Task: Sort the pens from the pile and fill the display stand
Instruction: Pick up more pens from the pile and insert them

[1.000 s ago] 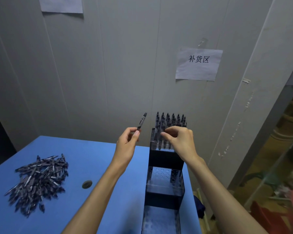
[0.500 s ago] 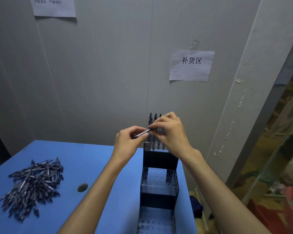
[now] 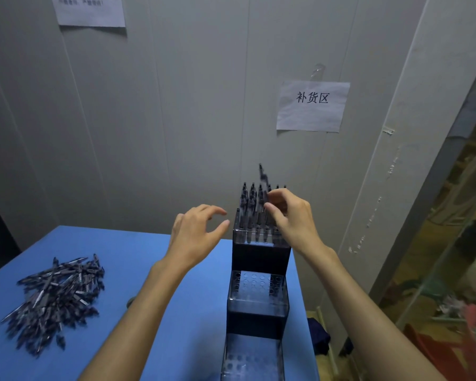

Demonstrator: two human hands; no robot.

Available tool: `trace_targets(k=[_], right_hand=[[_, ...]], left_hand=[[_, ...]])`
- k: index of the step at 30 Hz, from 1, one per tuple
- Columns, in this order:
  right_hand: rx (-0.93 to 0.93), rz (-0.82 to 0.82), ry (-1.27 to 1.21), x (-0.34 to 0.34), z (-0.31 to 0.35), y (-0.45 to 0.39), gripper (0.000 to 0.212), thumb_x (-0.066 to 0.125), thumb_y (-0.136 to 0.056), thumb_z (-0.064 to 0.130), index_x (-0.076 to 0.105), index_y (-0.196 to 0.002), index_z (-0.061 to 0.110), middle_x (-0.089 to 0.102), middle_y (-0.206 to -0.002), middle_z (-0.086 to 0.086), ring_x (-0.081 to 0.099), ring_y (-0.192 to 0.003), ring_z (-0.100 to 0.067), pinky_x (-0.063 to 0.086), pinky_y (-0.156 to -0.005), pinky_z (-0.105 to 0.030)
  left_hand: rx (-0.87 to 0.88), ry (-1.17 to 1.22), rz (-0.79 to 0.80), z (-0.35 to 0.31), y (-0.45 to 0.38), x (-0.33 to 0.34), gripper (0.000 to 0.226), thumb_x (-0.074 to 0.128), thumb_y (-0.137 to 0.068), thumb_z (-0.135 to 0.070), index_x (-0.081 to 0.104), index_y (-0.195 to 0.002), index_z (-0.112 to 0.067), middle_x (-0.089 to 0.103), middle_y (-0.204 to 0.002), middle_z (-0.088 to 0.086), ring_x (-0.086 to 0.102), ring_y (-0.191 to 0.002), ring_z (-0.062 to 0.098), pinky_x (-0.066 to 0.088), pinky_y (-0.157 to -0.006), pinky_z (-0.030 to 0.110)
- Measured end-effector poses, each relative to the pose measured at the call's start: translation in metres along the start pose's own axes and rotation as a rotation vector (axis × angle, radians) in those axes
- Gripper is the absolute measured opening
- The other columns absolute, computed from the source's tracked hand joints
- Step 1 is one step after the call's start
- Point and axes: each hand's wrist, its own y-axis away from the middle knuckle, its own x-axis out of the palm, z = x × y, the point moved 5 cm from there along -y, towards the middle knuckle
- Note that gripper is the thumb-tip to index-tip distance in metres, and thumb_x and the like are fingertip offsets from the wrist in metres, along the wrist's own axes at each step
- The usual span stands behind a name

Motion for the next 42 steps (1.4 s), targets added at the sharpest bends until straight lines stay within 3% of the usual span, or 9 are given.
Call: trace_targets(k=[4,16,27,35,42], right_hand=[[0.061,-0.038,-0.057,0.002,-0.002,0.000,0.025,0.072,-0.091,0.015,0.068,-0.114,0.007,0.070,-0.095,0.003,0.066,-0.086,-0.005,0.049,-0.079,-0.005],[0.111,0.019,0.031,0.027,-0.016,0.006,0.020,0.075,-0.088,0.016,0.072,-0.105,0.008,0.072,-0.089,0.000,0.068,-0.083,-0.012,0.059,-0.083,-0.029],[0.177,0.037,0.030,0.028,-0.020,0.010,0.016,0.072,-0.091,0.020,0.072,-0.104,0.010,0.067,-0.084,0.008,0.065,-0.080,-0.006,0.052,-0.079,-0.015],[0.165,0.047,0.008,0.024,-0.023,0.013,0.017,0.072,-0.091,0.019,0.073,-0.105,0.010,0.072,-0.090,0.005,0.067,-0.084,-0.007,0.057,-0.086,-0.025],[0.048,0.038,-0.037,0.016,-0.005,0.030,0.007,0.070,-0.091,0.020,0.072,-0.096,0.016,0.069,-0.080,0.011,0.065,-0.075,0.000,0.057,-0.076,-0.023]], left_hand=[[0.049,-0.127,0.031,-0.001,0.003,0.002,0.027,0.058,-0.096,-0.048,0.067,-0.118,-0.034,0.065,-0.122,-0.017,0.058,-0.114,0.009,0.034,-0.096,0.034],[0.025,-0.135,0.058,0.003,0.011,0.005,0.030,0.058,-0.097,-0.047,0.065,-0.122,-0.033,0.063,-0.126,-0.016,0.056,-0.117,0.009,0.034,-0.099,0.034],[-0.011,-0.114,0.093,0.001,0.017,0.009,0.031,0.059,-0.096,-0.045,0.064,-0.124,-0.034,0.063,-0.126,-0.017,0.058,-0.114,0.006,0.038,-0.103,0.036],[-0.040,-0.128,0.099,-0.005,0.024,0.006,0.032,0.058,-0.096,-0.046,0.063,-0.125,-0.034,0.063,-0.127,-0.017,0.058,-0.115,0.006,0.038,-0.103,0.036],[-0.129,-0.155,0.102,-0.002,0.042,-0.009,0.035,0.056,-0.097,-0.045,0.061,-0.130,-0.034,0.060,-0.134,-0.016,0.053,-0.125,0.009,0.037,-0.105,0.037]])
